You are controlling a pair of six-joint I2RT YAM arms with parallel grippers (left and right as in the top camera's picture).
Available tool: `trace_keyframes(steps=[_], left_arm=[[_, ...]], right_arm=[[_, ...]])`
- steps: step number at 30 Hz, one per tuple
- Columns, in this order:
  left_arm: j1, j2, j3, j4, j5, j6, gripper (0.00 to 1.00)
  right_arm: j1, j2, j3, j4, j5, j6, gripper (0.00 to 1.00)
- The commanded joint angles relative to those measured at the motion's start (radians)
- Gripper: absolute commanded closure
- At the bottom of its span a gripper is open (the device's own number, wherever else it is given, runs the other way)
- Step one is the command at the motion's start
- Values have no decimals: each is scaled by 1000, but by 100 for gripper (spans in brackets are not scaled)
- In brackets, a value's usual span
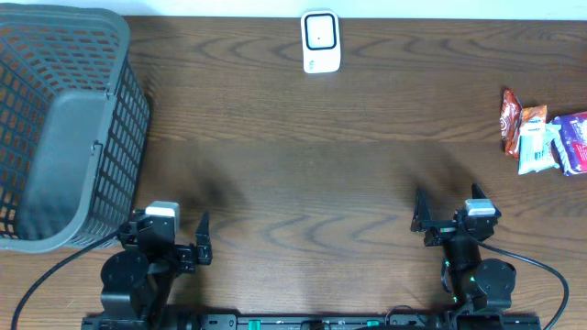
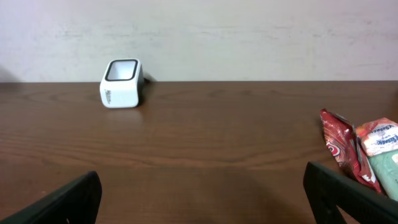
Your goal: Scan the item barcode
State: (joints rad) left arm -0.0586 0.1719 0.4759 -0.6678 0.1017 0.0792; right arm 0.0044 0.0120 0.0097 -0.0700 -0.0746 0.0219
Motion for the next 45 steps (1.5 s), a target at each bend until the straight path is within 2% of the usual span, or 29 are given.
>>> trace_keyframes(steps=[1, 16, 29, 36, 45], left_arm=[[21, -39, -37, 33, 2, 6, 2], [31, -132, -176, 185, 2, 6, 2], [43, -132, -199, 390, 2, 6, 2], [60, -166, -243, 451, 3, 6, 2], [62, -170, -354, 680, 74, 2, 2]], right_arm=[[9, -6, -4, -1, 5, 15, 1], [9, -6, -4, -1, 5, 15, 1], [9, -6, -4, -1, 5, 15, 1], [9, -6, -4, -1, 5, 15, 1], [9, -6, -4, -1, 5, 15, 1]])
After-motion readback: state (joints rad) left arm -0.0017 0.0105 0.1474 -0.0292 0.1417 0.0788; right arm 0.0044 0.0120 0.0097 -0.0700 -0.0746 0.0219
